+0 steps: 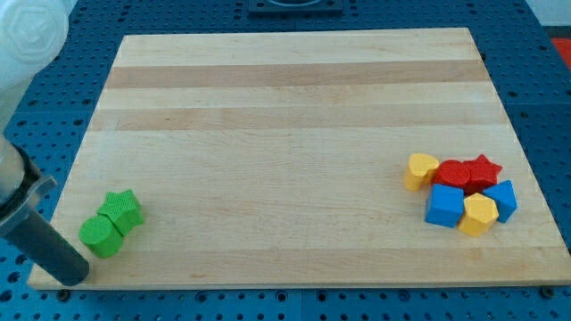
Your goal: Separate the green star from the green circle
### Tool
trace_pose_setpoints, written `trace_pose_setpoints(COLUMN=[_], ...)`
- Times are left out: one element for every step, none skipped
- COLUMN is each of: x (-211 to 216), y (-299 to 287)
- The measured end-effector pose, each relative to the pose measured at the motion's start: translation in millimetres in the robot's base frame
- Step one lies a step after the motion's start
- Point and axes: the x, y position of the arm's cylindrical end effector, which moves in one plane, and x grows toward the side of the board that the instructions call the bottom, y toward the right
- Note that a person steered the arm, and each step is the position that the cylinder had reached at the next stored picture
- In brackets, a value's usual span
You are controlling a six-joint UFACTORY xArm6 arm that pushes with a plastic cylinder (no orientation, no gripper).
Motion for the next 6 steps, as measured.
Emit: trace_pose_setpoints(x=[-4, -18, -38, -58, -81, -103], y=[4, 14, 16, 17, 19, 27])
